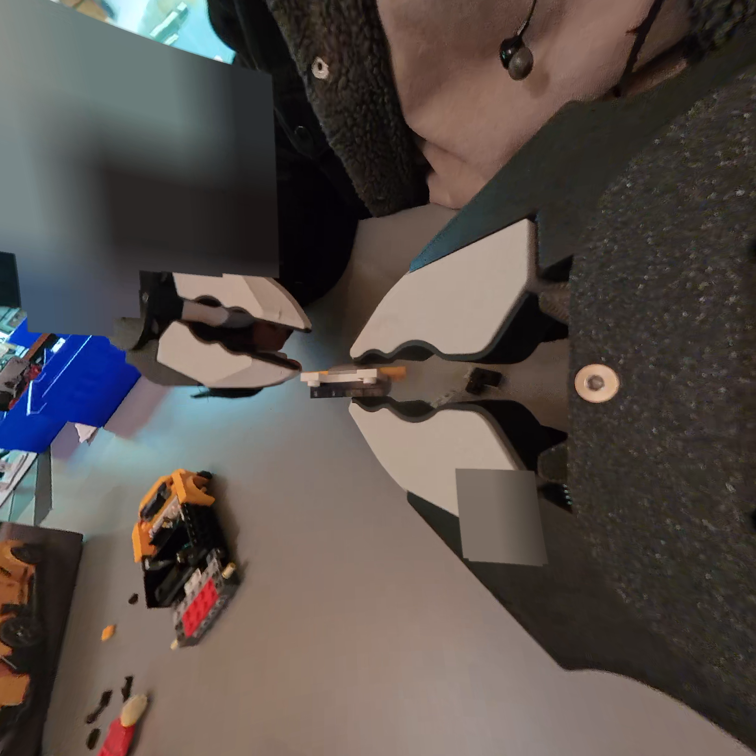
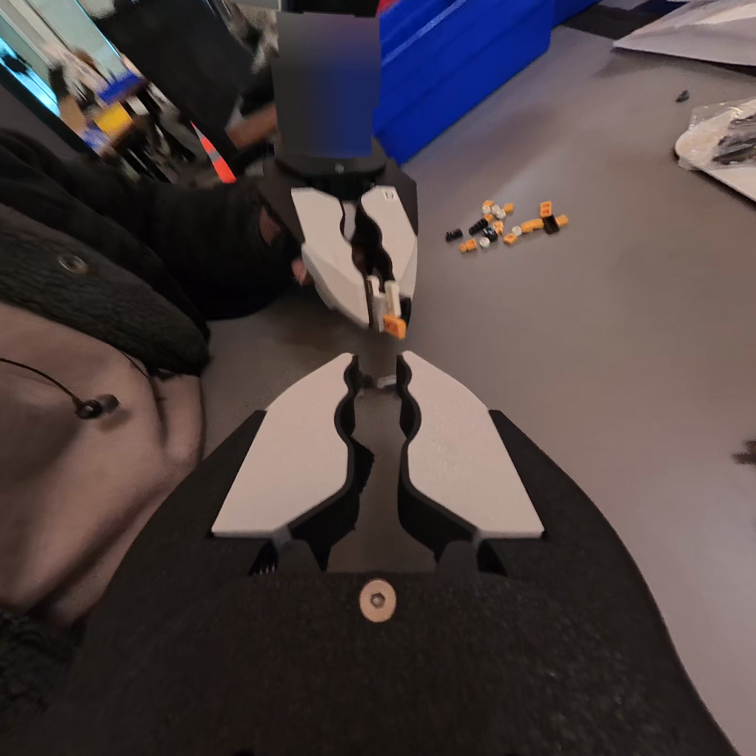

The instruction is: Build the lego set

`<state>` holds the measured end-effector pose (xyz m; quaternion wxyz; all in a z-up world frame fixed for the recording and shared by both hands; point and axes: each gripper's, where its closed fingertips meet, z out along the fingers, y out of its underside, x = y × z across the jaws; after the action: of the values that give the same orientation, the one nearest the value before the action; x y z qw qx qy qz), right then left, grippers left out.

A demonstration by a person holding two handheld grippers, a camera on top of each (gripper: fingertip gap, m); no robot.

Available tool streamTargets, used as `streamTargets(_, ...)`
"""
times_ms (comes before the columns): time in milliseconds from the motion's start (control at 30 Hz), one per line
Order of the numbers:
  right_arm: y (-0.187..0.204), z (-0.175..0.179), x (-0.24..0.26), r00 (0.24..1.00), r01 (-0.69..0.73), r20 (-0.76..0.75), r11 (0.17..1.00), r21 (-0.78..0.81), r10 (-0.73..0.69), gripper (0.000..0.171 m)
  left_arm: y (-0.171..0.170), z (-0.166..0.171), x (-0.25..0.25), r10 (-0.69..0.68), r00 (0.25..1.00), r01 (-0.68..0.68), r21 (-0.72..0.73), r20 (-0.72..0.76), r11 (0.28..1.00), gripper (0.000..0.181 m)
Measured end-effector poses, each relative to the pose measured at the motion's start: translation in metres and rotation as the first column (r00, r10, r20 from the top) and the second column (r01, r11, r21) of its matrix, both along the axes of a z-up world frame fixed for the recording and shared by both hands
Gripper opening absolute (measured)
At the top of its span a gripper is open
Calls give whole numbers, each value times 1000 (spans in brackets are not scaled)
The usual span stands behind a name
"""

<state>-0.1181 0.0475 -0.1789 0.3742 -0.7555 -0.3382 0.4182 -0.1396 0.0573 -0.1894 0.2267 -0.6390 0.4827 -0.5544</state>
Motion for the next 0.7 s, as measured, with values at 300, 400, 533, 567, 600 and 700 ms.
streamTargets(300, -3, -35, -14, 962, -88, 271, 981, 173, 39, 25, -9, -28, -13, -136, 983, 72, -435, -120, 898, 14)
streamTargets(400, -5, -25, -19, 967, -118, 250, 962, 247, 55, 30, -19, -22, -12, -190, 978, 125, -481, -89, 868, 14)
streamTargets(533, -9, -29, -24, 940, -184, 336, 916, 356, 58, 25, -28, -18, -12, -233, 971, 168, -545, -51, 821, 14)
streamTargets(567, -10, -29, -24, 937, -193, 345, 908, 372, 57, 18, -29, -16, -11, -237, 971, 175, -556, -42, 813, 14)
streamTargets(600, -11, -28, -25, 936, -200, 346, 902, 383, 60, 10, -30, -15, -12, -243, 969, 181, -564, -36, 805, 14)
streamTargets(700, -13, -26, -25, 939, -203, 338, 903, 378, 70, 10, -32, -13, -11, -250, 968, 193, -581, -19, 791, 14)
